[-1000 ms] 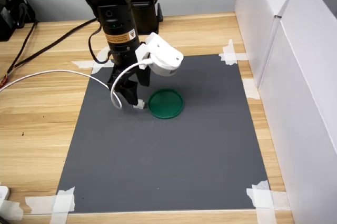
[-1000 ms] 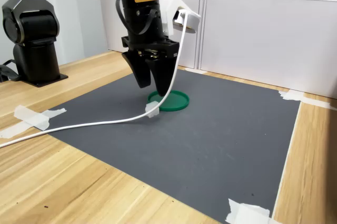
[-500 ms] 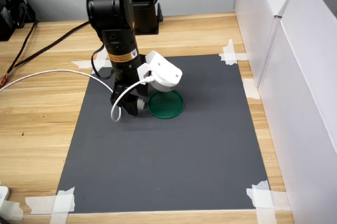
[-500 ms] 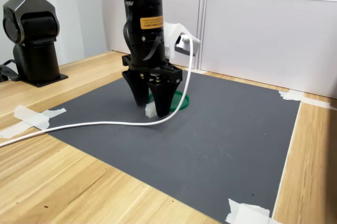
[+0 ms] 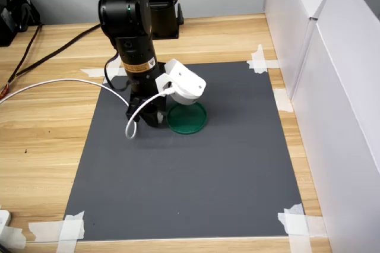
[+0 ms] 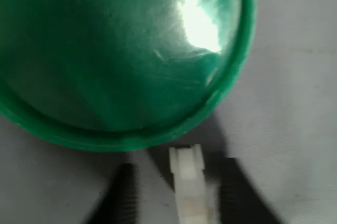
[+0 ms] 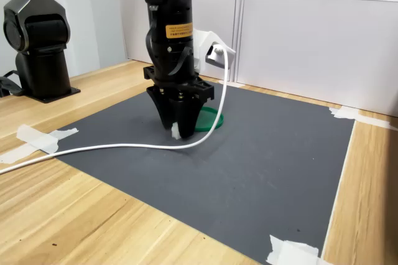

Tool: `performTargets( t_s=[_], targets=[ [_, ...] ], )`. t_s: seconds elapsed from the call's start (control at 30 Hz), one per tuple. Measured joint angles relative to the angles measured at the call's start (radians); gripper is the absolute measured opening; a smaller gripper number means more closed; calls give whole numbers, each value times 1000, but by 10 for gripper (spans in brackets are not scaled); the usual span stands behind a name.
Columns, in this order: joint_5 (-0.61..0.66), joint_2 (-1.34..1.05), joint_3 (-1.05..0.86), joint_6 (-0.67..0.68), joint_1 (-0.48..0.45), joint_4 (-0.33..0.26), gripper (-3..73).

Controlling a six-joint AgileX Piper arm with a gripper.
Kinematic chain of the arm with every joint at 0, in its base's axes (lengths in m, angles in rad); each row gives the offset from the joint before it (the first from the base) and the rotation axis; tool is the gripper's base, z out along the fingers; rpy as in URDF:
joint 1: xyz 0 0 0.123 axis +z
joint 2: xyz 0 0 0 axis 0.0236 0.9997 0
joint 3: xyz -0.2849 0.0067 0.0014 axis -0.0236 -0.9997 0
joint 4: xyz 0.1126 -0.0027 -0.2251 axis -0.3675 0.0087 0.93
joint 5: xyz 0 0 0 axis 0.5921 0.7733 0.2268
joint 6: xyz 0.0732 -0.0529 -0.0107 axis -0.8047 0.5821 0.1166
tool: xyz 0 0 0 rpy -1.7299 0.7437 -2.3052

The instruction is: Grasp a white terminal and put it in the green lid.

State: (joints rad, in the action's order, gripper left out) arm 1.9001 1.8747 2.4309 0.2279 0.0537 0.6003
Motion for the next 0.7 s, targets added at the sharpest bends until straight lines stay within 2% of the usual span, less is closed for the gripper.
performTargets(
  t_s=[0.17, 0.2, 0.43, 0.6, 0.7],
  targets=[
    [7, 1, 0, -17, 0, 6, 110],
    [8, 1, 0, -18, 0, 6, 87],
    [29, -81, 0, -34, 0, 7, 88],
    [94, -200, 1, -34, 0, 3, 88],
    [164, -249, 24, -34, 0, -18, 89]
  ],
)
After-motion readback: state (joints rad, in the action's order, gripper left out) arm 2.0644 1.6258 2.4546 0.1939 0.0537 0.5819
